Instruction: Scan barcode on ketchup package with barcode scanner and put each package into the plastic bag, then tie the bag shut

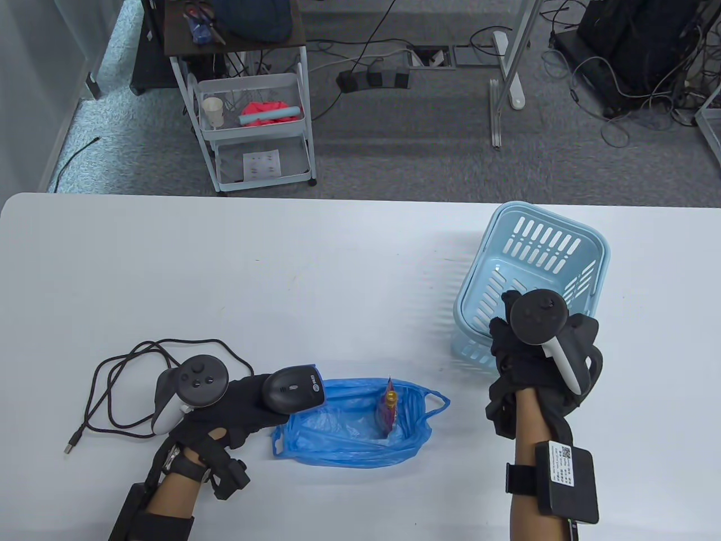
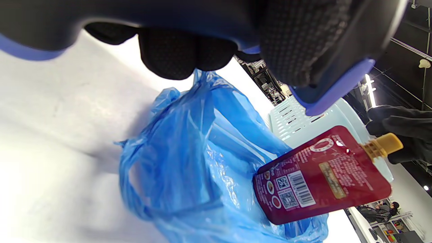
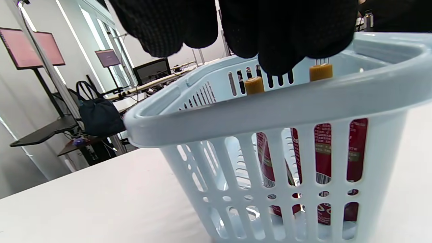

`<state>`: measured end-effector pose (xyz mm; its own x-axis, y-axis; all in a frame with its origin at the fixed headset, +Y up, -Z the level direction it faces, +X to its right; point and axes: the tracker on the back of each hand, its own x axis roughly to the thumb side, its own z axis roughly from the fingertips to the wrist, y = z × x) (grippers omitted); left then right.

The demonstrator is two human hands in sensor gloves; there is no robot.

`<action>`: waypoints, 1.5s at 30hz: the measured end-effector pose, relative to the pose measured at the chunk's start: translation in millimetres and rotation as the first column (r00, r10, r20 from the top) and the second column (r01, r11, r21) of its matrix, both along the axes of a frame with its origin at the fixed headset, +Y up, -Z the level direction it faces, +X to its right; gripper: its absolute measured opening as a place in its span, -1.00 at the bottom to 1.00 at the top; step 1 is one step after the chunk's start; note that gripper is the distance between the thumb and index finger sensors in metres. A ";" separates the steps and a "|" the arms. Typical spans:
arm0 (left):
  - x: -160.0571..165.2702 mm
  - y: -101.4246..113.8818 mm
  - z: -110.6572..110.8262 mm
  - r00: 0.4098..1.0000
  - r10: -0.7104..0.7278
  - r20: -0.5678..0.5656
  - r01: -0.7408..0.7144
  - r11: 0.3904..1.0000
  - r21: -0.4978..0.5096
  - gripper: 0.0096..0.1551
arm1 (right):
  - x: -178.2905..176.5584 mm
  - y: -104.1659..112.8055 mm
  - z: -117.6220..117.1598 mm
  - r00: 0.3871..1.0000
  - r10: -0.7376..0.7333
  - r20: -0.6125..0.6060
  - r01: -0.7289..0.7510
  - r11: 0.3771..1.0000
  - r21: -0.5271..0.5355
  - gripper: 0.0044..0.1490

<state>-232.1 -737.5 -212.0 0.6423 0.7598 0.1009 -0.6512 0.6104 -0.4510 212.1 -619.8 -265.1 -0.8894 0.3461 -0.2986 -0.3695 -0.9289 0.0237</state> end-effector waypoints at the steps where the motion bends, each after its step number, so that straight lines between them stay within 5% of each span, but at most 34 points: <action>1: -0.3 0.0 -0.2 1.000 -0.001 -0.001 0.001 1.000 0.000 -0.41 | 0.7 -3.4 -4.4 1.000 0.006 0.012 -0.006 1.000 -0.024 -0.22; 10: 0.6 -2.5 -1.0 1.000 -0.013 0.004 0.013 1.000 -0.009 -0.41 | 2.6 -25.0 -29.7 0.996 0.068 0.059 -0.059 0.987 -0.146 -0.20; 28: 0.3 -4.4 -2.7 1.000 -0.011 0.004 0.011 1.000 -0.014 -0.41 | 9.1 -40.0 -44.6 0.990 0.072 0.117 -0.051 0.984 -0.173 -0.44; 37: 0.3 -5.1 -2.8 1.000 -0.004 0.009 0.004 1.000 -0.008 -0.41 | 7.8 -37.4 -41.5 0.979 0.134 0.151 -0.125 0.990 -0.073 -0.48; 45: 0.7 -6.1 -2.7 1.000 0.005 0.015 -0.005 1.000 -0.005 -0.41 | -1.7 -12.4 -30.2 0.983 0.125 0.132 -0.128 0.992 0.015 -0.47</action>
<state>-231.5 -743.6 -214.7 0.6369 0.7635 0.1071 -0.6473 0.6050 -0.4638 210.5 -632.2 -295.3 -0.8806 0.2410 -0.4079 -0.2470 -0.9682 -0.0388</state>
